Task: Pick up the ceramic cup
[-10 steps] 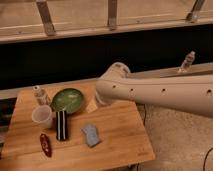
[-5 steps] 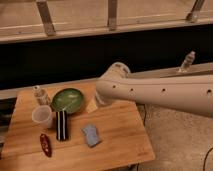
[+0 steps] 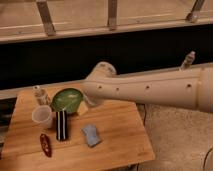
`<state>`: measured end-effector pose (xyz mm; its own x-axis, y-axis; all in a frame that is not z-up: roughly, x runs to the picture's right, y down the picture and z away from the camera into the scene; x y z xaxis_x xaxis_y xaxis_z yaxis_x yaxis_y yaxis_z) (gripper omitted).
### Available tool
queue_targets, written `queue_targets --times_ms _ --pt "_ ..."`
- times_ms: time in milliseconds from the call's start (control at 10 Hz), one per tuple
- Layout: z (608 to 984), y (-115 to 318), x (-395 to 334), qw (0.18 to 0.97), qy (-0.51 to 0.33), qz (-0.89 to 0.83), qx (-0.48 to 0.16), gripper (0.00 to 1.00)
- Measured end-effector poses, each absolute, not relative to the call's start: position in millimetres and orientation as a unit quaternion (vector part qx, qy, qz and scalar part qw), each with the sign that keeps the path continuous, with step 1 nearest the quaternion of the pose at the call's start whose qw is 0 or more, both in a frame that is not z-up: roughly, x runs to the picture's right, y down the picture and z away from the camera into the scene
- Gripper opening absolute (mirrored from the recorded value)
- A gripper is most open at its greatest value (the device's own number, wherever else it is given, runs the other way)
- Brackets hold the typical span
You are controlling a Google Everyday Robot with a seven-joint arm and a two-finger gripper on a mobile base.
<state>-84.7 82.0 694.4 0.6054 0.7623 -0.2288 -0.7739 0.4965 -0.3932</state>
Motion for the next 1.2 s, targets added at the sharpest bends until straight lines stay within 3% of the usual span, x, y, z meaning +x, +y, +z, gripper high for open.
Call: queue_targets --times_ms 300,1200 --pt "694 78 -154 0.881 -0.015 0.404 -0.247 0.8" --pt "694 78 -168 0.888 -0.028 0.384 -0.25 0.8"
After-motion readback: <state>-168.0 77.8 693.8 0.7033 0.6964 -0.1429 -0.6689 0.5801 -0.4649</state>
